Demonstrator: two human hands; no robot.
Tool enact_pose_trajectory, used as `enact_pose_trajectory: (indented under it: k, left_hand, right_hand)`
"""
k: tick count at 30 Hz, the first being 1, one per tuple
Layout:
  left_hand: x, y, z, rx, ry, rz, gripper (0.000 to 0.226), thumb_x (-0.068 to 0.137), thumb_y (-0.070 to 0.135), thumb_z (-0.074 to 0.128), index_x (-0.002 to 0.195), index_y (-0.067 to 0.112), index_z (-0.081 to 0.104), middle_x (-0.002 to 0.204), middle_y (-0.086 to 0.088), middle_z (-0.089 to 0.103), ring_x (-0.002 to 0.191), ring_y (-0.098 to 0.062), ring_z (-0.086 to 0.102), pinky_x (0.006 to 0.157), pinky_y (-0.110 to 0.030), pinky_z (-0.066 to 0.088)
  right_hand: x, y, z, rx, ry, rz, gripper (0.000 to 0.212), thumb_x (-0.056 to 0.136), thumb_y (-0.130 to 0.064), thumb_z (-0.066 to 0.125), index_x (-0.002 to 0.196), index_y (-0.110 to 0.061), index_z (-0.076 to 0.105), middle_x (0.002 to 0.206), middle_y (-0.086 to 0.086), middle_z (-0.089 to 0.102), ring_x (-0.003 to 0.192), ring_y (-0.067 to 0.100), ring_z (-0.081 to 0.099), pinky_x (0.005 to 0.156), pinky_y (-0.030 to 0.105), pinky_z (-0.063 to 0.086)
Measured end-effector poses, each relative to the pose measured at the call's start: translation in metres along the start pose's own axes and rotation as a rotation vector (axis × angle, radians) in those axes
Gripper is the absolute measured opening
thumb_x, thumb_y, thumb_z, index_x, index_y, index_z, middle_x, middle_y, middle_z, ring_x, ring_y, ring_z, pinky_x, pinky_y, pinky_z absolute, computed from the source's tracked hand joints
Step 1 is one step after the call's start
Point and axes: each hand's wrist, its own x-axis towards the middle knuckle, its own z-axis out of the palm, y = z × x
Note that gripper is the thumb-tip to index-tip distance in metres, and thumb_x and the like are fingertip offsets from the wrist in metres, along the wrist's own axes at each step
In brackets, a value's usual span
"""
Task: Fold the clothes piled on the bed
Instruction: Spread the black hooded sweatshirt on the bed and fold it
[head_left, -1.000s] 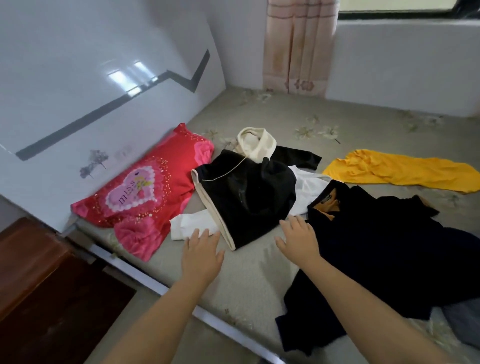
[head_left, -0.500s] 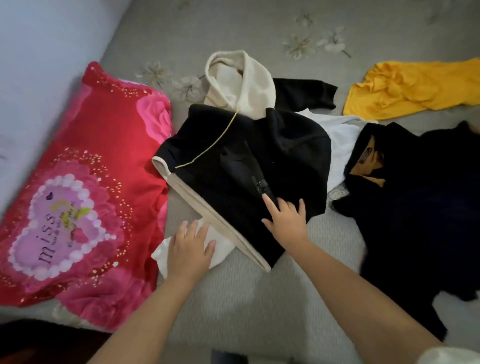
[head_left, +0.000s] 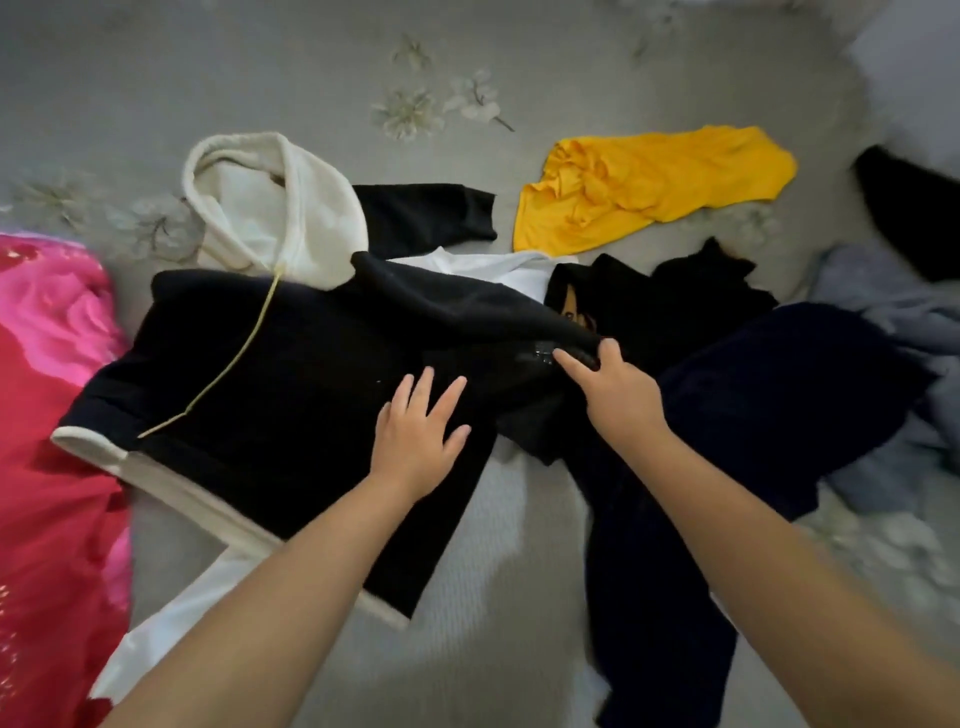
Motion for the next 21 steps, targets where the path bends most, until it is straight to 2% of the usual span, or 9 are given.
enact_pose_trajectory:
  k: [3,5,8,10,12,13,16,18,21]
  left_hand:
    - [0.030,0.044,0.005,0.047,-0.059,0.087,0.059,0.096,0.045,0.032,0.147,0.032,0.005,0.156,-0.005,0.001,0.143,-0.024,-0.001,0.114,-0.039,0.013]
    - [0.046,0.060,0.008,0.090,-0.060,0.094,0.059,0.096,0.045,0.032,0.147,0.031,0.005,0.156,-0.004,0.002,0.143,-0.023,-0.001,0.114,-0.038,0.014]
    - [0.061,0.056,0.008,0.116,-0.042,0.049,0.059,0.096,0.044,0.033,0.147,0.031,0.006,0.156,-0.003,0.003,0.143,-0.023,-0.001,0.115,-0.038,0.013]
    - [0.064,0.035,0.003,0.136,-0.044,-0.003,0.058,0.096,0.044,0.033,0.147,0.032,0.007,0.156,-0.004,0.003,0.143,-0.023,0.000,0.114,-0.038,0.013]
    - [0.064,0.005,-0.005,0.178,-0.033,-0.070,0.058,0.096,0.044,0.033,0.147,0.031,0.007,0.156,-0.004,0.004,0.143,-0.024,0.000,0.114,-0.039,0.014]
    - [0.063,-0.014,-0.012,0.199,-0.018,-0.109,0.058,0.096,0.044,0.033,0.147,0.031,0.007,0.156,-0.004,0.005,0.143,-0.024,0.000,0.114,-0.039,0.014]
    - [0.060,-0.073,-0.035,0.216,0.033,-0.243,0.059,0.095,0.043,0.035,0.147,0.030,0.009,0.155,-0.006,0.009,0.143,-0.025,0.002,0.113,-0.040,0.015]
    - [0.059,-0.114,-0.047,0.218,0.062,-0.319,0.060,0.094,0.042,0.038,0.147,0.028,0.013,0.154,-0.008,0.013,0.142,-0.027,0.004,0.112,-0.042,0.016]
    - [0.064,-0.166,-0.055,0.208,0.088,-0.375,0.062,0.092,0.040,0.046,0.146,0.024,0.020,0.153,-0.010,0.017,0.142,-0.029,0.008,0.111,-0.046,0.019]
  right_hand:
    - [0.017,0.061,-0.023,-0.192,0.049,0.051,0.063,0.072,0.004,0.069,0.129,-0.019,0.054,0.106,0.026,0.052,0.070,0.036,0.057,0.051,0.034,0.044]
    - [0.027,0.096,-0.020,-0.294,-0.070,0.195,0.054,0.090,-0.008,0.050,0.140,-0.022,0.035,0.135,0.021,0.034,0.109,0.035,0.046,0.082,0.039,0.043]
    - [0.037,0.110,-0.006,-0.250,-0.168,0.332,0.036,0.091,-0.018,0.047,0.127,-0.014,0.049,0.149,0.019,0.016,0.131,0.035,0.025,0.101,0.044,0.030]
    - [0.048,0.087,0.014,-0.205,-0.076,0.167,0.031,0.074,-0.015,0.069,0.103,-0.008,0.065,0.140,0.025,0.036,0.123,0.039,0.041,0.093,0.047,0.041]
    - [0.066,0.053,0.031,-0.110,-0.039,0.061,0.034,0.041,-0.012,0.086,0.071,-0.007,0.071,0.109,0.026,0.062,0.095,0.040,0.063,0.069,0.047,0.053]
    - [0.077,0.031,0.034,-0.050,-0.026,0.022,0.035,0.035,-0.013,0.087,0.066,-0.008,0.070,0.100,0.023,0.066,0.087,0.038,0.065,0.064,0.045,0.054]
    - [0.111,-0.030,0.046,0.058,0.017,-0.085,0.041,0.044,-0.023,0.087,0.081,-0.011,0.072,0.099,0.019,0.068,0.089,0.035,0.066,0.067,0.044,0.054]
    - [0.137,-0.066,0.049,0.129,0.020,-0.123,0.053,0.059,-0.029,0.083,0.106,-0.011,0.068,0.114,0.022,0.062,0.106,0.038,0.060,0.083,0.052,0.049]
    - [0.174,-0.101,0.053,0.136,-0.015,-0.086,0.066,0.089,-0.044,0.051,0.145,-0.024,0.024,0.152,0.019,0.017,0.141,0.033,0.012,0.112,0.053,0.010]
